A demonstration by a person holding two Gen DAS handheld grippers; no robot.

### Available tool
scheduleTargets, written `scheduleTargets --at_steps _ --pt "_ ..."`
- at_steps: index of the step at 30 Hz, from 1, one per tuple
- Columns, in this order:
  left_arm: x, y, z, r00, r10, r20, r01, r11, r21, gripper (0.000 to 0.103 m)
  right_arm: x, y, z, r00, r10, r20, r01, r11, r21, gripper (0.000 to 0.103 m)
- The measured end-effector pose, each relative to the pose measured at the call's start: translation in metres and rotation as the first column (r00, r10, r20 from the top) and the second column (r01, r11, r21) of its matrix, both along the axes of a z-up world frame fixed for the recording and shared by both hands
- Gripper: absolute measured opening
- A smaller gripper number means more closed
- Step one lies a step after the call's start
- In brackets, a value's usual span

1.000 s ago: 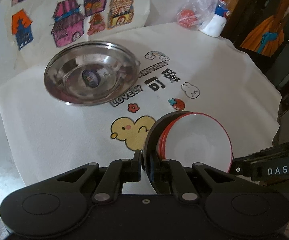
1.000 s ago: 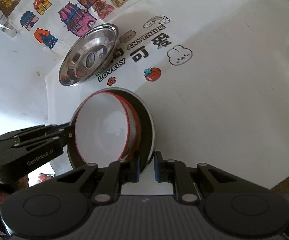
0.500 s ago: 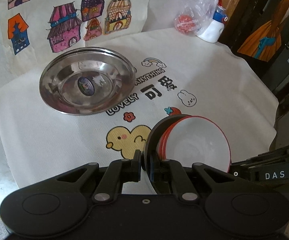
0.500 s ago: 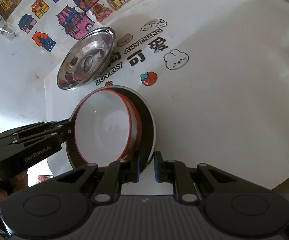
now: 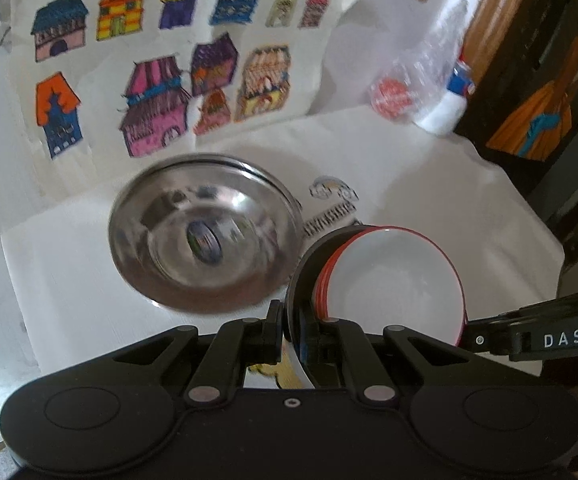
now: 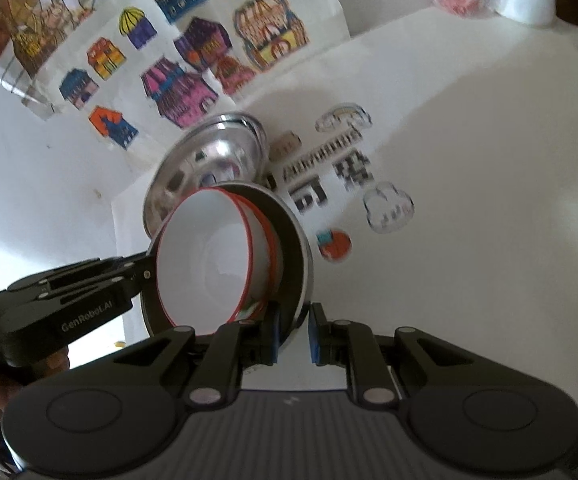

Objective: Organize plates and bowls
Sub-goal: 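Carry the bowl stack with both grippers over the stacked steel plates, then lower the bowl stack onto the steel plates with both grippers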

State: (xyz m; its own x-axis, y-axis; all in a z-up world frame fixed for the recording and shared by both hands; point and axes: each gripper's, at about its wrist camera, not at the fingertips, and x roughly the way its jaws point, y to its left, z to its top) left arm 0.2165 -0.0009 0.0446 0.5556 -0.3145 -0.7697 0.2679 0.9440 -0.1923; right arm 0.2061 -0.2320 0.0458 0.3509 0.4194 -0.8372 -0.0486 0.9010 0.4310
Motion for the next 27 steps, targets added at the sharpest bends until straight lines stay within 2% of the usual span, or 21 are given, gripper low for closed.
scheduleTargets --at_steps 10,19,27 --pt "0.041 0.039 0.01 0.996 0.088 0.024 -0.088 0.996 -0.026 0.006 0.058 0.033 0.012 0.998 0.049 0.03 -0.05 0.999 0.02 0.016" --pt "0.071 0.065 0.005 0.987 0.157 0.025 -0.156 0.987 -0.026 0.005 0.098 0.059 0.002 0.995 0.092 0.029 -0.092 0.995 0.031 0.016" --pt "0.081 0.073 -0.004 0.985 0.174 0.008 -0.174 0.985 -0.022 0.005 0.112 0.068 -0.01 0.994 0.109 0.015 -0.109 0.994 0.026 0.016"
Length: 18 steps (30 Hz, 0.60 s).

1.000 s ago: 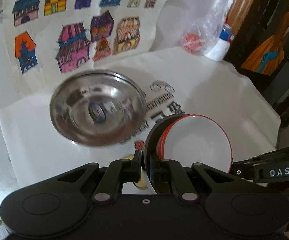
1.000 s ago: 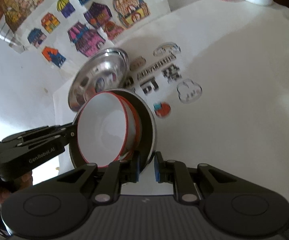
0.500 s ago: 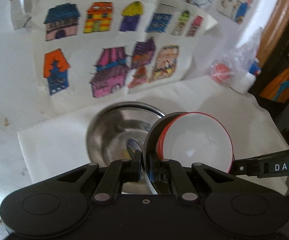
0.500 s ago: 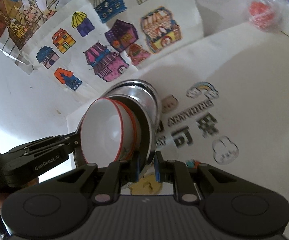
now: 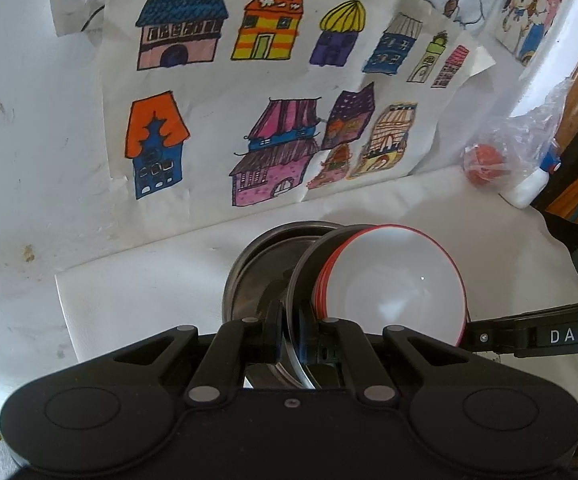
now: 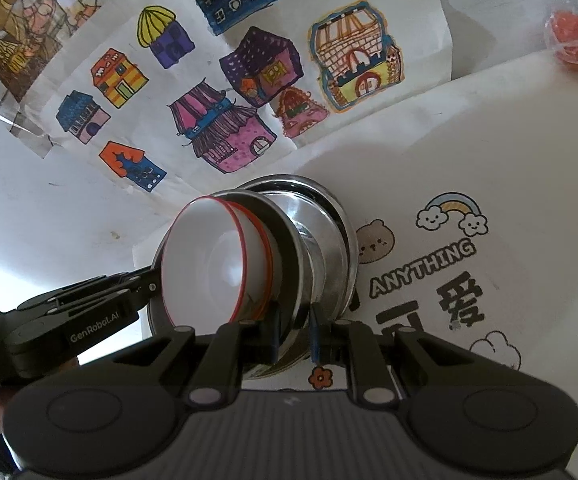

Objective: Organize plates and bowls
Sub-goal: 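Lower the bowl stack onto the steel plates with both grippers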

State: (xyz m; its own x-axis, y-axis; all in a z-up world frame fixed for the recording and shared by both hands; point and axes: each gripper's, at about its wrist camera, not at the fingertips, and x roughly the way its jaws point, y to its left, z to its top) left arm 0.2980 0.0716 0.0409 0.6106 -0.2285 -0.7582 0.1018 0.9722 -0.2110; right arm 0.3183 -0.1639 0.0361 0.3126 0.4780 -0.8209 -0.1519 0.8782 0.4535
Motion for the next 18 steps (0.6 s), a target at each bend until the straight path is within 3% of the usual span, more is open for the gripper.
scheduleTargets --at_steps 18 --pt "0.012 0.009 -0.01 0.999 0.038 -0.011 -0.038 0.999 -0.001 0.005 0.015 0.015 -0.008 1.0 0.006 -0.003 -0.006 1.0 -0.017 0.016"
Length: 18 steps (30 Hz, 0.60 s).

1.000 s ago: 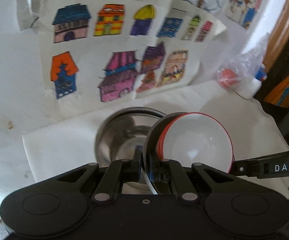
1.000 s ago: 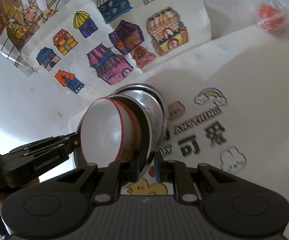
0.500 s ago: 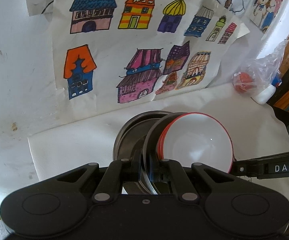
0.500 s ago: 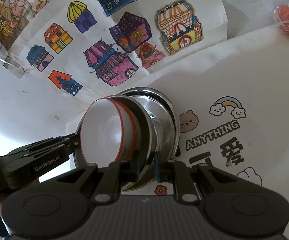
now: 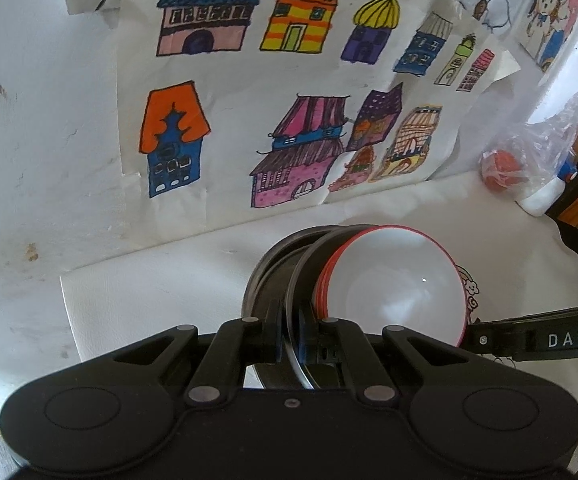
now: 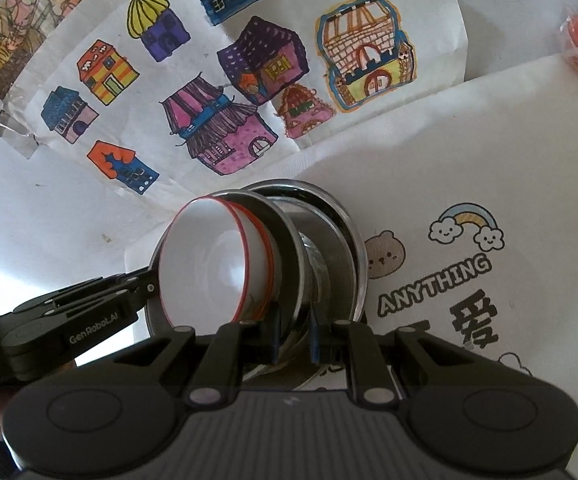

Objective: Organize plates and bowls
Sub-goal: 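Lower the bowl stack onto the steel plates with both grippers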

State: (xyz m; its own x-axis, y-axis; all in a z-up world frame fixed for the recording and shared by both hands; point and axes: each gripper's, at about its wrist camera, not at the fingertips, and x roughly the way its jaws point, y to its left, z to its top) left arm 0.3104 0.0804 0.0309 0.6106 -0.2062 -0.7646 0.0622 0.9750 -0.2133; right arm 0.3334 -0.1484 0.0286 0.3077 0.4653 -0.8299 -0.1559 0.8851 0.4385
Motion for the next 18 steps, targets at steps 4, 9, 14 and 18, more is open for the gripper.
scheduleTargets --at_steps 4,9,14,18 --pt "0.0017 0.0016 -0.0022 1.0 0.005 -0.003 -0.005 1.0 -0.004 0.005 0.003 0.0017 0.0002 1.0 -0.003 0.005 0.003 1.0 -0.002 0.016" --pt "0.0019 0.002 -0.0036 1.0 0.011 -0.009 -0.011 1.0 -0.004 0.005 0.005 0.0035 -0.0022 1.0 -0.004 0.003 0.004 1.0 -0.003 0.016" --pt "0.0042 0.0013 -0.006 1.0 0.014 -0.018 -0.014 1.0 -0.006 0.005 0.0056 0.0039 -0.0051 1.0 -0.006 -0.001 0.006 1.0 -0.007 0.016" --pt "0.0058 -0.0026 -0.007 1.0 0.019 -0.014 -0.019 1.0 0.003 0.005 0.0064 0.0051 -0.0063 1.0 -0.008 0.008 0.008 1.0 -0.019 0.016"
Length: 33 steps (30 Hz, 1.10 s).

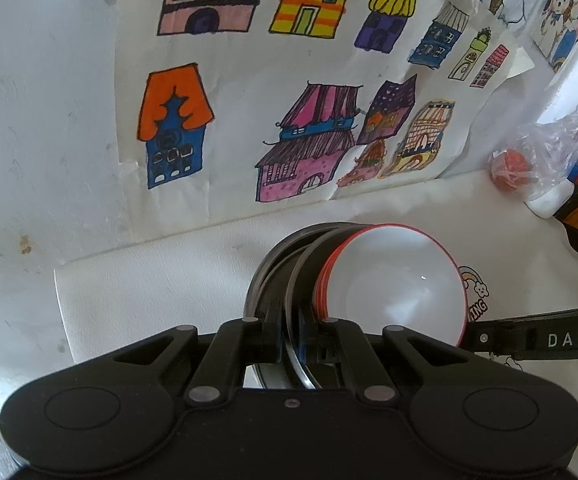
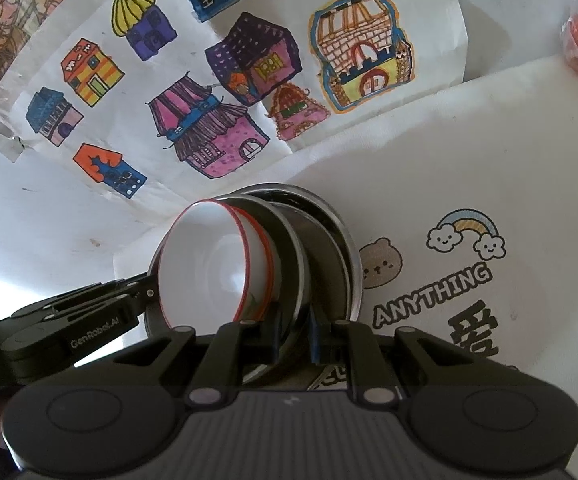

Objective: Organize plates and bowls
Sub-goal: 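Lower the bowl stack onto the steel plates with both grippers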

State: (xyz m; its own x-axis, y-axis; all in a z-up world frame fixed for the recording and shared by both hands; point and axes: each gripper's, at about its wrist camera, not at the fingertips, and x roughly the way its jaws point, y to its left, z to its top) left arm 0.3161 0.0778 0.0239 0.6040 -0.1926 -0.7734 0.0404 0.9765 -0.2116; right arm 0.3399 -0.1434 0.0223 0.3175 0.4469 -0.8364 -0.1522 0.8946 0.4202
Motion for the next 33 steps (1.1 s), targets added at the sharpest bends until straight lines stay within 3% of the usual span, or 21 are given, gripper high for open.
scheduleTargets --at_steps 33 --pt "0.011 -0.009 -0.002 0.999 0.006 0.044 -0.007 0.999 0.035 0.006 0.004 0.0 -0.002 0.996 0.002 0.094 0.0 1.0 -0.028 0.017"
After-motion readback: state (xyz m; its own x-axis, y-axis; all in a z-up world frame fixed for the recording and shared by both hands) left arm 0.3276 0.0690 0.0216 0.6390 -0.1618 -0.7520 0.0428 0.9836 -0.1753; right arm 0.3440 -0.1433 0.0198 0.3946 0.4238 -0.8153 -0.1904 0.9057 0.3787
